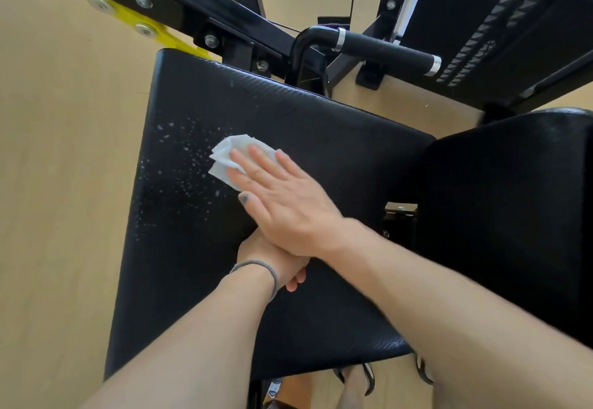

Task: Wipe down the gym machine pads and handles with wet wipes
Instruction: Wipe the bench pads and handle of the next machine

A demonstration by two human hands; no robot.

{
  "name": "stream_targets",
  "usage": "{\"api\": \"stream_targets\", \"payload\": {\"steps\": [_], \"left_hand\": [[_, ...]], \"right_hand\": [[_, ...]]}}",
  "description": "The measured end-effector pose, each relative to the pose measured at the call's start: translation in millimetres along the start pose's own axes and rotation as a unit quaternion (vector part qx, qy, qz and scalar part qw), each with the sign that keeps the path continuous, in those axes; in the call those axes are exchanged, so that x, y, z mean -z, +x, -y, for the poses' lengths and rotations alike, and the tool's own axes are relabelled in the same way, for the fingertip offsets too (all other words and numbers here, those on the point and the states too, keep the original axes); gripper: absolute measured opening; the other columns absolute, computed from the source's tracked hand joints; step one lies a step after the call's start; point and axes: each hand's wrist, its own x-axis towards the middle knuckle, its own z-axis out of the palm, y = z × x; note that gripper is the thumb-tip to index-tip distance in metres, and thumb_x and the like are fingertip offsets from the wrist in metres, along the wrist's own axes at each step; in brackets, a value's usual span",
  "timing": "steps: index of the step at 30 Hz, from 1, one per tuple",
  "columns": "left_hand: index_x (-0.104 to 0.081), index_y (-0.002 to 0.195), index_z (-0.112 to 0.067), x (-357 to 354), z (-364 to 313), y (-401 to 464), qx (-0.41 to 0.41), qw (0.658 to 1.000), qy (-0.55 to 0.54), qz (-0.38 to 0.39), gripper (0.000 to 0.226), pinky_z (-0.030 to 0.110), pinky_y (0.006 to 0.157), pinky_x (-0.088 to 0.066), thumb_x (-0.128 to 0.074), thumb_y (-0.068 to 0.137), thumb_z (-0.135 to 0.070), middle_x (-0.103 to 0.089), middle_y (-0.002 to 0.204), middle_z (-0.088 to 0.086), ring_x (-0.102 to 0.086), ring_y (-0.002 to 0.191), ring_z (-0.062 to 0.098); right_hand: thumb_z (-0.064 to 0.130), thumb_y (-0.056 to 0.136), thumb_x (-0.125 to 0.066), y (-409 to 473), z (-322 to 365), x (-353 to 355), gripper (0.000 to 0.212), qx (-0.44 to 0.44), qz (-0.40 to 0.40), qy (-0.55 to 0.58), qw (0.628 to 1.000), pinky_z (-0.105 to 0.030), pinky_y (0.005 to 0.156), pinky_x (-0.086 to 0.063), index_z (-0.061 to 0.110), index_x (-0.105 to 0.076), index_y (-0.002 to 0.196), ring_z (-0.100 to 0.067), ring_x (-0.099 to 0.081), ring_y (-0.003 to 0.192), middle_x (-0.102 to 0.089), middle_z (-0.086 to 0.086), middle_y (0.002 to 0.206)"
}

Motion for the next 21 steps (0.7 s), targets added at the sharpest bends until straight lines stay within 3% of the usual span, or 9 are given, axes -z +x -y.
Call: {"api": "stream_targets", "payload": {"steps": [2,5,7,11,13,16,18,20,21], "left_hand": [[-0.062,0.06,-0.017,0.3,-0.6,-1.6,-0.023,0.999,-0.025,-0.018,0.045,0.026,0.057,-0.049,-0.049,0.093,-0.044,-0.066,0.048,-0.004,-0.059,0.036,0.009],[-0.06,0.056,-0.019,2.1,-0.6,-9.0,-0.067,0.997,-0.025,-0.042,0.05,0.027,0.063,-0.054,-0.049,0.092,-0.052,-0.069,0.053,-0.004,-0.061,0.042,0.008],[-0.06,0.056,-0.019,2.7,-1.4,-8.8,-0.058,0.997,-0.025,-0.042,0.05,0.027,0.062,-0.053,-0.049,0.093,-0.051,-0.069,0.053,-0.004,-0.062,0.042,0.009],[-0.061,0.058,-0.016,1.1,-2.1,-7.1,-0.009,0.999,-0.037,-0.018,0.04,0.025,0.056,-0.048,-0.047,0.092,-0.032,-0.061,0.042,-0.005,-0.055,0.037,0.01],[-0.062,0.06,-0.016,1.6,-2.5,-7.5,-0.023,0.999,-0.036,-0.03,0.042,0.027,0.06,-0.052,-0.048,0.092,-0.039,-0.065,0.046,-0.004,-0.059,0.04,0.011],[-0.06,0.055,-0.018,3.4,-4.0,-9.3,-0.061,0.997,-0.012,-0.043,0.05,0.03,0.071,-0.057,-0.048,0.091,-0.052,-0.069,0.053,-0.004,-0.065,0.047,0.009],[-0.058,0.054,-0.019,3.2,-3.8,-9.7,-0.066,0.997,-0.004,-0.047,0.05,0.031,0.072,-0.059,-0.046,0.09,-0.052,-0.069,0.053,-0.004,-0.065,0.047,0.008],[-0.057,0.053,-0.02,3.0,-5.3,-9.9,-0.06,0.997,-0.005,-0.053,0.05,0.031,0.071,-0.059,-0.047,0.09,-0.052,-0.069,0.053,-0.004,-0.062,0.043,0.007],[-0.056,0.053,-0.02,2.9,-5.8,-9.6,-0.055,0.997,-0.006,-0.051,0.051,0.032,0.071,-0.059,-0.047,0.091,-0.052,-0.068,0.052,-0.004,-0.061,0.042,0.006]], "right_hand": [[0.039,0.102,-0.005,-1.9,-29.3,10.4,0.062,0.001,0.0,-0.045,0.999,-0.039,0.127,0.005,0.027,-0.021,0.161,-0.01,0.002,0.156,-0.01,0.008,0.17],[0.037,0.105,-0.004,0.7,-74.4,27.3,0.06,-0.209,-0.037,-0.031,0.977,-0.039,0.126,0.006,0.025,-0.011,0.163,-0.013,0.008,0.156,-0.002,0.005,0.171],[0.038,0.108,-0.011,8.4,-58.3,25.9,0.057,-0.265,-0.044,0.028,0.963,-0.039,0.127,0.007,0.023,-0.007,0.163,-0.014,0.012,0.156,0.005,0.003,0.171],[0.039,0.104,-0.015,-1.9,-1.6,-1.5,0.059,0.0,-0.004,-0.011,1.0,-0.04,0.127,0.0,0.026,-0.026,0.16,-0.015,-0.001,0.157,-0.013,0.004,0.17],[0.04,0.1,-0.008,-4.5,-20.6,4.3,0.064,0.014,0.016,-0.051,0.998,-0.04,0.127,0.001,0.024,-0.026,0.16,-0.013,-0.002,0.157,-0.014,0.005,0.169],[0.04,0.102,-0.001,-8.2,-79.0,22.9,0.064,-0.182,-0.022,-0.046,0.982,-0.038,0.127,0.003,0.024,-0.012,0.163,-0.013,0.005,0.157,-0.004,0.004,0.171],[0.039,0.108,-0.007,-17.6,-108.9,26.5,0.059,-0.357,-0.062,0.017,0.932,-0.039,0.128,0.001,0.018,-0.008,0.163,-0.014,0.005,0.157,-0.001,-0.001,0.171],[0.041,0.108,-0.011,-18.2,-109.4,22.2,0.061,-0.432,-0.091,0.044,0.896,-0.041,0.128,-0.001,0.013,-0.009,0.163,-0.018,0.004,0.157,-0.002,-0.005,0.171],[0.042,0.107,-0.011,-15.2,-101.3,20.2,0.063,-0.425,-0.097,0.056,0.898,-0.041,0.128,-0.001,0.013,-0.01,0.163,-0.019,0.004,0.157,-0.002,-0.005,0.171]]}}
